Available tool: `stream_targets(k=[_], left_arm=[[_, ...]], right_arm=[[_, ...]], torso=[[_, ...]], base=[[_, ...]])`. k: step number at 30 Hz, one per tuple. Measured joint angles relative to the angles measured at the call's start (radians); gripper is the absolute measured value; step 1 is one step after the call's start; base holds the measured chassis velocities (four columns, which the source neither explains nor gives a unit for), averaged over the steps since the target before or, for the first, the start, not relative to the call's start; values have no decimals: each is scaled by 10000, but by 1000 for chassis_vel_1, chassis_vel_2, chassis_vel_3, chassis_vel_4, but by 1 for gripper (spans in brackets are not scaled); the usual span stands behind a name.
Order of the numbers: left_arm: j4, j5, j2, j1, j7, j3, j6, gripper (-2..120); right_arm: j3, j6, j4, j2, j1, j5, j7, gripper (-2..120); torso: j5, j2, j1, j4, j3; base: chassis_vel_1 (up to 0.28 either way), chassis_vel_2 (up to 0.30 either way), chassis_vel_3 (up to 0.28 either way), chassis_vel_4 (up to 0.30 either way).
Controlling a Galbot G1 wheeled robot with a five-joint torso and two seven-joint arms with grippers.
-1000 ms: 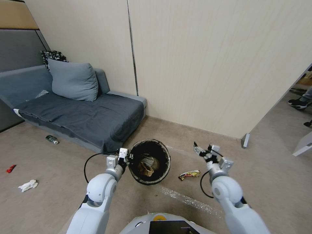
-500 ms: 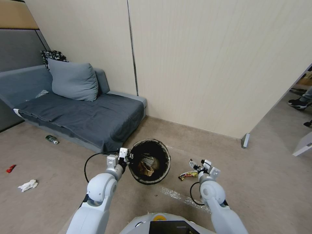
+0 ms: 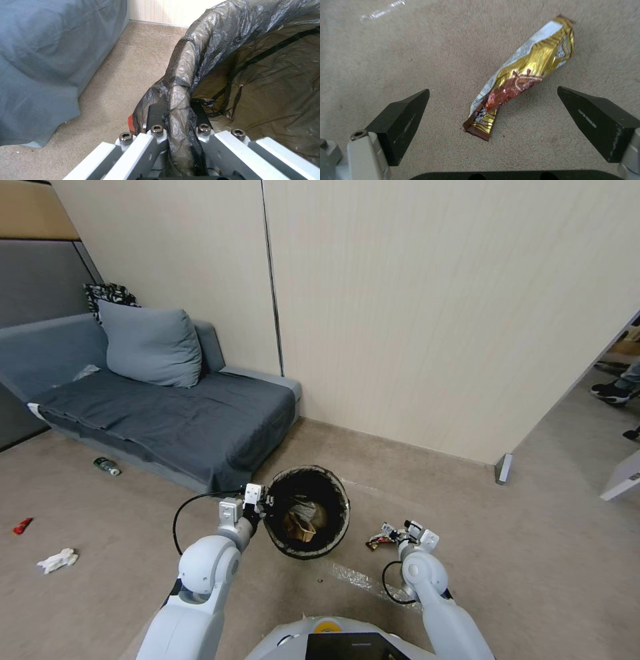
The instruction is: Pick up the trash bin, then pick up the garbage from the floor and place it into the trash bin.
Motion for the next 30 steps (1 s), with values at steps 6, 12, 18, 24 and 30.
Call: stream_targets(k=[6, 12, 18, 24, 30], left_arm=[[0, 23, 4, 33, -2, -8, -4, 1], [-1, 27, 15, 40, -4, -18, -9, 1], [-4, 29, 7, 59, -5, -38, -22, 1], [0, 22, 7, 70, 5, -78, -30, 1], [58, 12, 11, 49, 21, -105, -42, 1]], right_arm=[[81, -128, -620, 5, 448, 369, 29, 100], [91, -146, -1299, 39, 976, 359, 30, 100], [90, -134, -2059, 103, 1673, 282, 66, 100], [83, -118, -2547, 191, 2105, 264, 240, 100], [79, -95, -2827, 277, 2277, 227, 402, 100]], torso=[[-1, 0, 0, 0, 0], [-1, 0, 1, 0, 0], [0, 0, 0, 0, 0], [-1, 0, 0, 0, -1], [0, 0, 0, 0, -1]], base=[[0, 0, 0, 0], [0, 0, 0, 0], [0, 0, 0, 0], [0, 0, 0, 0], [0, 0, 0, 0]])
